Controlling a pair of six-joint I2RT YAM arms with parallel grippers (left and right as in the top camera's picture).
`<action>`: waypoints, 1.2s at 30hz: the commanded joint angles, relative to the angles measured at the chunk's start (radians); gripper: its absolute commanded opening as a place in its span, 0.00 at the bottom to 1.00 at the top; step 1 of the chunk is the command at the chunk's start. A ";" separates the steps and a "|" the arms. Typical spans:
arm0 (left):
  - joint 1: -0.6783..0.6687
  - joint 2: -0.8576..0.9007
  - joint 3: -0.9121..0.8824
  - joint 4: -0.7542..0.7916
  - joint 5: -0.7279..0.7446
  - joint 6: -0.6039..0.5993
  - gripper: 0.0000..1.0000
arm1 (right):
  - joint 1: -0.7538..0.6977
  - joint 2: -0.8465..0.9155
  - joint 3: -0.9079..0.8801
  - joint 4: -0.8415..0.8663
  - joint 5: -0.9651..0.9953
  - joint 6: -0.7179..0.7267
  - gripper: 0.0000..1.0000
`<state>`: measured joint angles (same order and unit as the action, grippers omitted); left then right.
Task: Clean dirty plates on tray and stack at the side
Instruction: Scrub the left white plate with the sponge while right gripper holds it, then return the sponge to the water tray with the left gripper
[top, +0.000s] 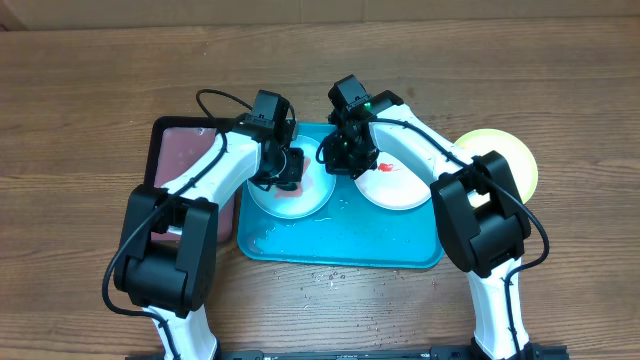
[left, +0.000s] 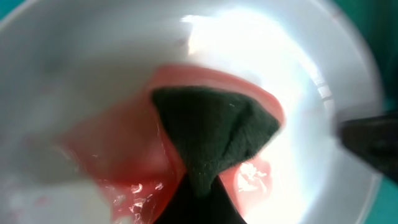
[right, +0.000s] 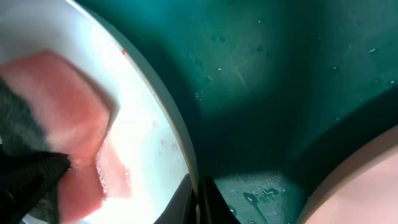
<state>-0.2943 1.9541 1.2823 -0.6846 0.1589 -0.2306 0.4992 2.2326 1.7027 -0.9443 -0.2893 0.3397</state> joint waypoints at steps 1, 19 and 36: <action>0.031 0.006 -0.004 -0.051 -0.169 0.021 0.04 | -0.004 -0.013 0.013 0.003 -0.001 0.002 0.04; 0.104 -0.258 0.065 -0.067 -0.168 0.085 0.04 | -0.004 -0.013 0.013 0.002 -0.001 0.002 0.04; 0.348 -0.162 0.061 -0.126 -0.167 0.259 0.04 | -0.004 -0.013 0.013 0.003 -0.001 0.002 0.04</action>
<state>0.0517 1.7363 1.3350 -0.7994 -0.0025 -0.0452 0.4980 2.2330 1.7027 -0.9436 -0.2882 0.3397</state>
